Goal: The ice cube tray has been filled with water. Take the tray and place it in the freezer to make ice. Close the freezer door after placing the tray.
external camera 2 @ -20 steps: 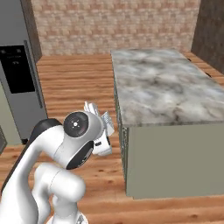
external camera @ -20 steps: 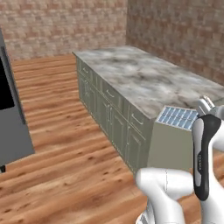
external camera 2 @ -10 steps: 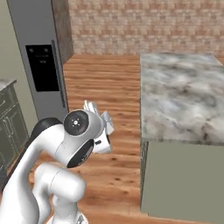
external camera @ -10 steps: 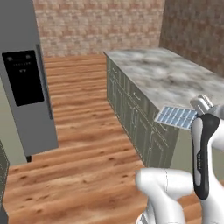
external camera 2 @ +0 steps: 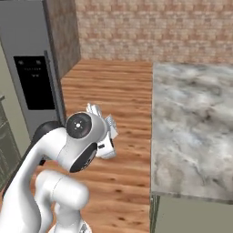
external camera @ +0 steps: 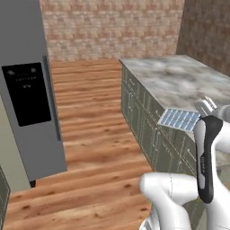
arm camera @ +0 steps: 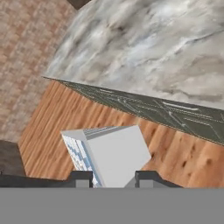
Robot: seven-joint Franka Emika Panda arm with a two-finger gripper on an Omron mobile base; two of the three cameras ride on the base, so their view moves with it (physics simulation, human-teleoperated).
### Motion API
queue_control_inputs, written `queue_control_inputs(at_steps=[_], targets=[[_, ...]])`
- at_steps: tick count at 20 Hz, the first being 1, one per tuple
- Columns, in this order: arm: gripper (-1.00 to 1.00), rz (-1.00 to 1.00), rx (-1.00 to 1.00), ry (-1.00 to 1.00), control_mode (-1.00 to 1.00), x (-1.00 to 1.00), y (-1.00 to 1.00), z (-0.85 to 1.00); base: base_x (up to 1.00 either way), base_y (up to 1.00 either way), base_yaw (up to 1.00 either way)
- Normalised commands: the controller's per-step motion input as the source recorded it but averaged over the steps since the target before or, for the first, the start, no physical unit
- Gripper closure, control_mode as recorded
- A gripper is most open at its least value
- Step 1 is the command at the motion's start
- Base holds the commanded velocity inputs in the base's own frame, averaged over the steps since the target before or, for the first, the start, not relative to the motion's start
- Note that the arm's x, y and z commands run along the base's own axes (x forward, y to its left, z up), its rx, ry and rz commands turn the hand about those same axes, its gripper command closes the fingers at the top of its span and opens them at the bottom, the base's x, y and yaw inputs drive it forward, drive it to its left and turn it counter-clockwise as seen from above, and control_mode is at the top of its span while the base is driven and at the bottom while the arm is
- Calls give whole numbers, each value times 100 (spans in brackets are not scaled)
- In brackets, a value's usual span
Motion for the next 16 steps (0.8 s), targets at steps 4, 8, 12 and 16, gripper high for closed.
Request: queue_control_inputs(at_steps=[4, 8, 12, 16], targets=[[100, 0, 0, 0, 100, 0, 0, 0, 100, 0, 5], [100, 0, 0, 0, 100, 0, 0, 0, 100, 0, 5], [100, 0, 0, 0, 100, 0, 0, 0, 100, 0, 6], [100, 0, 0, 0, 100, 0, 0, 0, 100, 0, 7]])
